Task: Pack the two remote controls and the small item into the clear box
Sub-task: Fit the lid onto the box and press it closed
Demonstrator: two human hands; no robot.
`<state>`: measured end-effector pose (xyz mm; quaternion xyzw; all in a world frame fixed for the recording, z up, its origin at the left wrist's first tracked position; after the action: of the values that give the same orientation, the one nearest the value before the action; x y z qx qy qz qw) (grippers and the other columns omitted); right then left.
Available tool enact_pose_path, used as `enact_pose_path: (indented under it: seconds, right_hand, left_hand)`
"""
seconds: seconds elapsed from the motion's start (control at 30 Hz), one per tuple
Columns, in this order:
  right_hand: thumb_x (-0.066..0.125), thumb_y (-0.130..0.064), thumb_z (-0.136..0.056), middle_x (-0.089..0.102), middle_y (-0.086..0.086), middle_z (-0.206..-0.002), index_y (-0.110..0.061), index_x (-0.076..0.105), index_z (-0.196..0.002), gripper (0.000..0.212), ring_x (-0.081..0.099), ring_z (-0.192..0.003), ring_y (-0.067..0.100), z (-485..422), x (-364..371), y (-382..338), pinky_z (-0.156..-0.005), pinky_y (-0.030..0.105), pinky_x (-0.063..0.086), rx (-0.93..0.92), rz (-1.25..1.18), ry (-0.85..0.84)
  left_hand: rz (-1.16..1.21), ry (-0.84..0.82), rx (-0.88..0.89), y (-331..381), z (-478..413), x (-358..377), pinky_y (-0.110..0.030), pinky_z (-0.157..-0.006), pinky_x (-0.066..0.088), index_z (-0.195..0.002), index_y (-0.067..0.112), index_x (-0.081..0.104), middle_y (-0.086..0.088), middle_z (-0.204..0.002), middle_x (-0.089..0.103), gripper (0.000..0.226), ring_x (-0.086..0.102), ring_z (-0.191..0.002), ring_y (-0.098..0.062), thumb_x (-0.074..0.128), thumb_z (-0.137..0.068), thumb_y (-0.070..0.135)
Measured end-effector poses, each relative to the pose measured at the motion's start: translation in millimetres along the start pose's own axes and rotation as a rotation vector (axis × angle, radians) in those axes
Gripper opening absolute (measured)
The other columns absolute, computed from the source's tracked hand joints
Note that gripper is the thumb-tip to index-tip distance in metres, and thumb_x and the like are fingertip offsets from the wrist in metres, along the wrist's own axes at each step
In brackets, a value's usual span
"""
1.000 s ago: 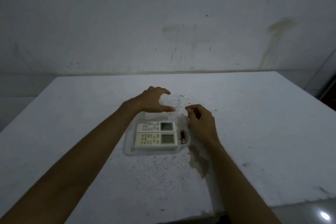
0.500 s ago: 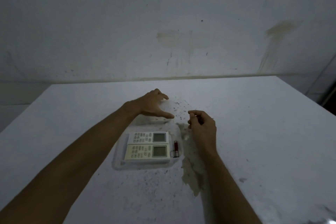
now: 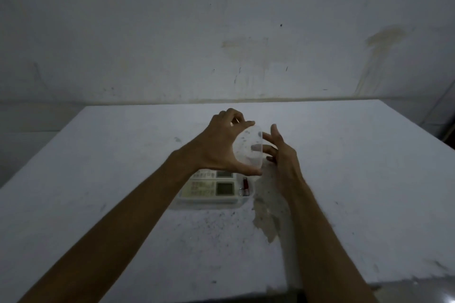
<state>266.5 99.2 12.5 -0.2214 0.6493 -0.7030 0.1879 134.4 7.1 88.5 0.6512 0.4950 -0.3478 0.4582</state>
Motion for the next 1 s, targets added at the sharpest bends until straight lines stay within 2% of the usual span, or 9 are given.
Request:
enact_pose_path:
  seconds: [0.07,0.17,0.3,0.37,0.57,0.67,0.73,0.9,1.0]
  right_hand:
    - [0.056,-0.080,-0.078,0.080,-0.008,-0.102,-0.040,0.075,-0.107,0.053,0.073,-0.102,0.022,10.2,6.5,-8.3,-0.079,0.030,0.060,-0.073,0.025,0.012]
    - [0.066,-0.051,-0.092,0.080,-0.010,-0.093,-0.034,0.076,-0.106,0.024,0.075,-0.091,0.008,27.3,12.8,-20.5,-0.089,0.031,0.054,-0.256,0.110,0.061]
    - [0.070,-0.027,-0.095,0.080,-0.001,-0.086,-0.023,0.077,-0.107,0.014,0.071,-0.072,0.003,44.6,8.2,-26.4,-0.067,0.017,0.053,-0.323,0.045,0.076]
    - [0.071,-0.019,-0.094,0.080,0.005,-0.083,-0.017,0.077,-0.110,0.017,0.065,-0.066,0.005,50.1,3.4,-23.6,-0.062,0.016,0.052,-0.307,0.004,0.079]
    - [0.070,-0.025,-0.095,0.081,-0.001,-0.085,-0.020,0.076,-0.117,0.023,0.069,-0.073,-0.002,62.2,2.1,-1.9,-0.070,0.016,0.052,-0.259,0.076,0.138]
    - [0.069,-0.027,-0.096,0.081,-0.008,-0.088,-0.024,0.073,-0.120,0.024,0.072,-0.080,-0.005,62.6,11.4,6.3,-0.069,0.007,0.051,-0.282,0.196,0.179]
    - [0.066,-0.032,-0.097,0.077,-0.012,-0.105,-0.023,0.070,-0.128,0.033,0.071,-0.088,-0.003,61.1,16.5,9.2,-0.070,0.004,0.050,-0.306,0.324,0.222]
    - [0.057,-0.048,-0.099,0.065,-0.005,-0.125,-0.028,0.064,-0.135,0.043,0.060,-0.091,0.004,44.3,17.1,14.8,-0.072,0.007,0.040,-0.288,0.577,0.283]
    - [0.055,-0.051,-0.099,0.069,-0.004,-0.132,-0.025,0.066,-0.134,0.045,0.058,-0.082,-0.008,37.2,17.8,18.3,-0.064,0.002,0.036,-0.264,0.623,0.260]
  left_hand:
    - [-0.031,0.037,0.014,10.6,10.8,1.6,-0.032,-0.102,0.036,-0.153,0.023,0.041,-0.003,-0.139,0.040,0.118,0.035,-0.121,-0.015,0.074,-0.059,0.086]
    - [-0.080,0.115,0.024,20.1,26.0,-3.2,-0.039,-0.106,0.041,-0.151,0.020,0.045,-0.007,-0.140,0.046,0.116,0.040,-0.121,-0.019,0.070,-0.060,0.088]
    - [-0.126,0.292,-0.004,21.9,55.9,-21.0,-0.039,-0.108,0.038,-0.151,0.018,0.043,-0.008,-0.142,0.048,0.118,0.042,-0.125,-0.021,0.060,-0.063,0.095]
    - [-0.069,0.482,-0.116,6.4,78.8,-39.3,-0.036,-0.108,0.037,-0.148,0.016,0.043,-0.007,-0.140,0.051,0.098,0.045,-0.125,-0.022,0.055,-0.079,0.085]
    - [0.097,0.526,-0.328,-56.4,135.6,-39.4,-0.037,-0.101,0.035,-0.110,0.015,0.072,0.006,-0.101,0.072,0.034,0.055,-0.116,-0.022,0.064,-0.094,0.045]
    - [0.339,0.490,-0.436,-79.9,148.0,-21.8,-0.030,-0.094,0.047,-0.092,0.022,0.074,0.017,-0.089,0.068,0.008,0.060,-0.099,-0.003,0.073,-0.094,0.030]
    - [0.431,0.467,-0.507,-89.0,149.9,-11.9,-0.016,-0.078,0.045,-0.085,0.023,0.071,0.015,-0.086,0.070,0.010,0.063,-0.087,0.001,0.073,-0.094,0.028]
    - [0.409,0.406,-0.670,-95.1,148.4,2.9,-0.030,-0.074,0.053,-0.092,0.020,0.068,0.005,-0.091,0.069,0.013,0.065,-0.091,-0.016,0.070,-0.094,0.033]
    - [0.447,0.365,-0.714,-92.6,151.0,8.6,-0.017,-0.063,0.047,-0.108,0.019,0.059,0.005,-0.093,0.066,0.023,0.064,-0.087,-0.012,0.070,-0.095,0.033]
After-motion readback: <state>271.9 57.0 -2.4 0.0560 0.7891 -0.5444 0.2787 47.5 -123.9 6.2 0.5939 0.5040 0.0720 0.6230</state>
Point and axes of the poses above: each hand's wrist, its own z-axis away from the middle knuckle, its own x-axis out of the palm, y = z × x, the point moved 7 cm from there along -z, towards the middle knuckle
